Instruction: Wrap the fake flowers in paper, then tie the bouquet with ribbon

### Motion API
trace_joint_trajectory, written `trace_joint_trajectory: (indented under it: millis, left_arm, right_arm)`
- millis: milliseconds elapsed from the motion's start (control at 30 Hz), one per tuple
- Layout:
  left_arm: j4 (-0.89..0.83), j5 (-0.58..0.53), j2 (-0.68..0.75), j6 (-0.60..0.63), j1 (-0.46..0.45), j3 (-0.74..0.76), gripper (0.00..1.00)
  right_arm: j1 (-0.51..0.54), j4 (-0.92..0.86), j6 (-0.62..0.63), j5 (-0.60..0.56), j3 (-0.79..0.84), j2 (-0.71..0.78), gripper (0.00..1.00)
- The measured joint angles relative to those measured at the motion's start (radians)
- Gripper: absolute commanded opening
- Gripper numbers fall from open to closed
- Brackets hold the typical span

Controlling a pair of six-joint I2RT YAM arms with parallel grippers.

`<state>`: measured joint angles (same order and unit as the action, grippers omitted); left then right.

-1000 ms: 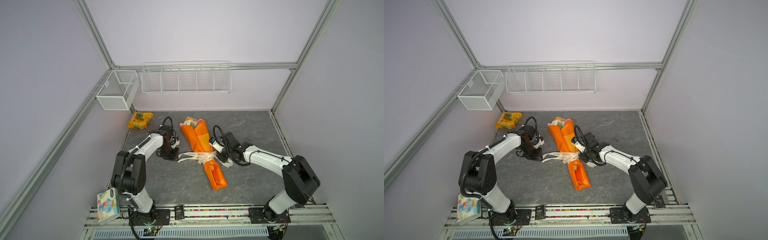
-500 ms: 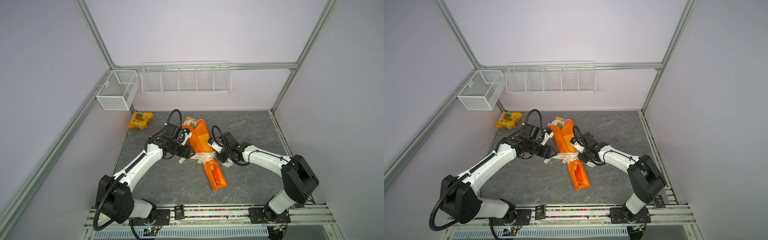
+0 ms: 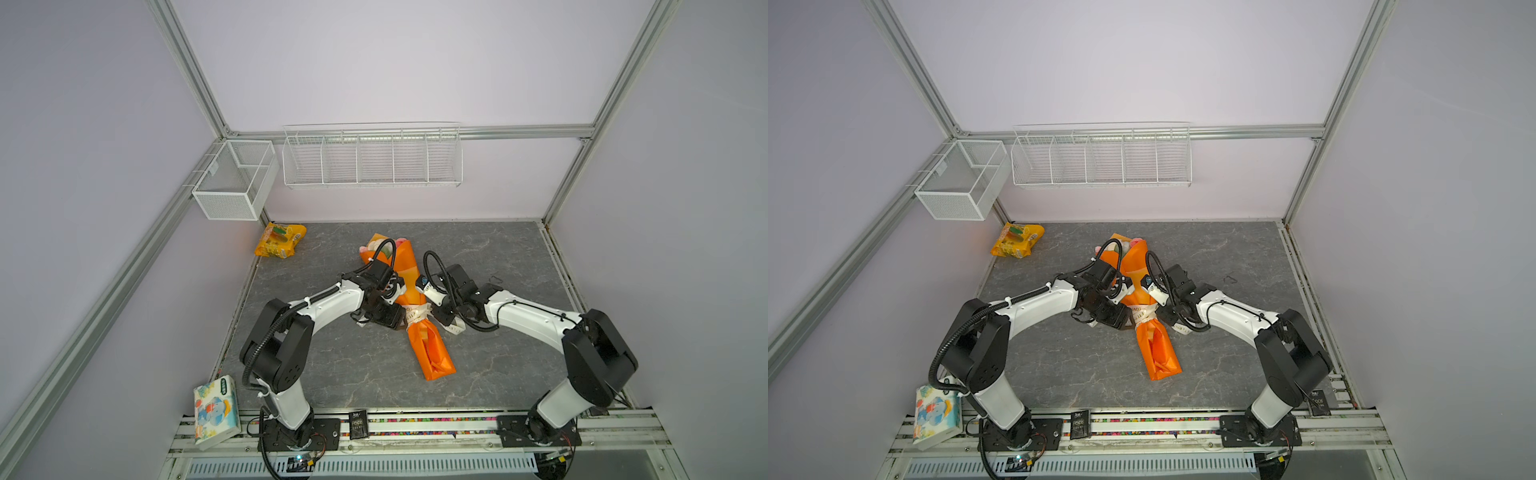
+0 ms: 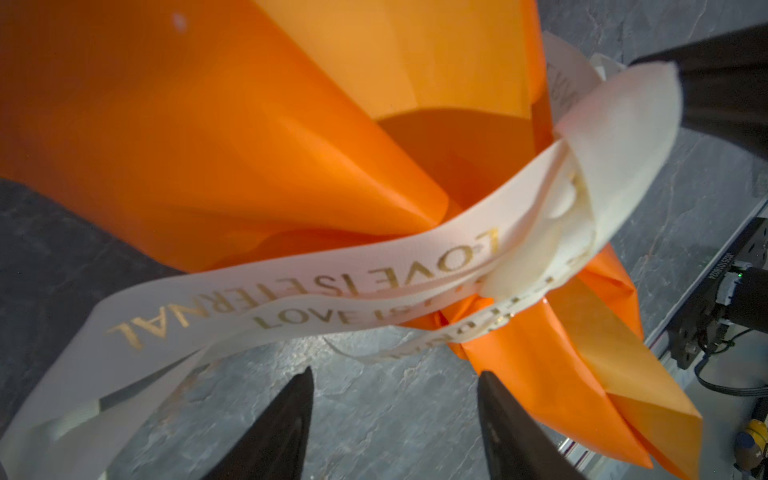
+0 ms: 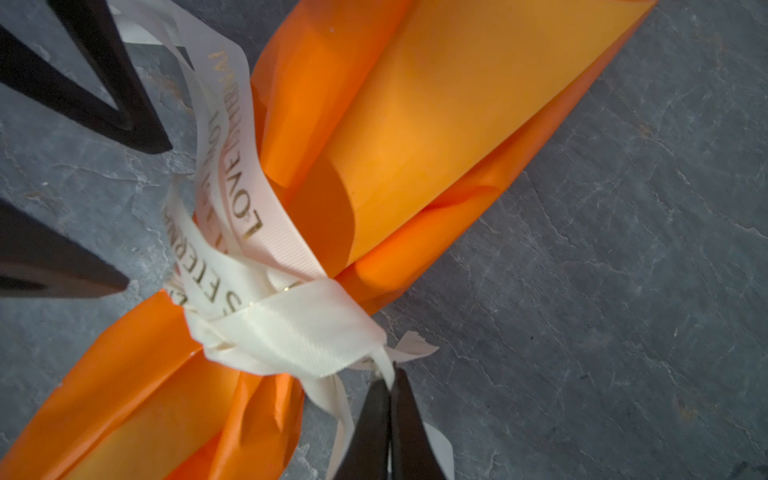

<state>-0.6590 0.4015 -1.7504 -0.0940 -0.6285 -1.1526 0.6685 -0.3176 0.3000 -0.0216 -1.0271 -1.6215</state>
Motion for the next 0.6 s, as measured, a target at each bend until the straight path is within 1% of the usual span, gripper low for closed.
trace_joint_trajectory:
  millis: [67, 133, 167, 200, 233, 267, 300, 367, 400, 433, 467, 533, 600]
  left_arm:
    - [0.008, 0.001, -0.017, 0.000, 0.000, -0.008, 0.62]
    - [0.019, 0.008, -0.031, 0.001, 0.000, -0.012, 0.59]
    - [0.023, 0.014, -0.037, 0.002, 0.000, -0.014, 0.56]
    - [0.026, 0.021, -0.042, 0.002, 0.000, -0.016, 0.50]
    - [0.029, 0.026, -0.044, 0.007, 0.000, -0.018, 0.46]
    - [0.031, 0.032, -0.047, 0.010, 0.000, -0.021, 0.40]
    - [0.030, 0.038, -0.050, 0.013, 0.000, -0.028, 0.30]
    - [0.028, 0.047, -0.055, 0.020, 0.000, -0.042, 0.18]
    - [0.026, 0.051, -0.055, 0.023, 0.000, -0.046, 0.08]
    - [0.025, 0.051, -0.055, 0.034, 0.000, -0.047, 0.01]
    - [0.020, 0.053, -0.055, 0.036, 0.000, -0.048, 0.00]
    - [0.001, 0.058, -0.055, 0.044, 0.000, -0.049, 0.00]
    - [-0.026, 0.061, -0.050, 0.052, 0.000, -0.049, 0.00]
  right_arm:
    - [0.000, 0.000, 0.000, 0.000, 0.000, 0.000, 0.07]
    - [0.000, 0.000, 0.000, 0.000, 0.000, 0.000, 0.07]
    - [0.000, 0.000, 0.000, 0.000, 0.000, 0.000, 0.07]
    - [0.000, 0.000, 0.000, 0.000, 0.000, 0.000, 0.07]
    - [0.000, 0.000, 0.000, 0.000, 0.000, 0.000, 0.08]
    - [0.000, 0.000, 0.000, 0.000, 0.000, 0.000, 0.08]
    - [0.000, 0.000, -0.001, 0.000, 0.000, 0.000, 0.09]
    - [0.000, 0.000, -0.001, 0.000, 0.000, 0.000, 0.10]
    - [0.000, 0.000, -0.001, 0.000, 0.000, 0.000, 0.11]
    - [0.000, 0.000, -0.001, 0.000, 0.000, 0.000, 0.13]
    - [0.000, 0.000, -0.002, 0.000, 0.000, 0.000, 0.16]
    - [0.000, 0.000, -0.003, -0.001, 0.000, 0.000, 0.26]
    - [0.000, 0.000, -0.012, -0.004, 0.001, 0.004, 0.32]
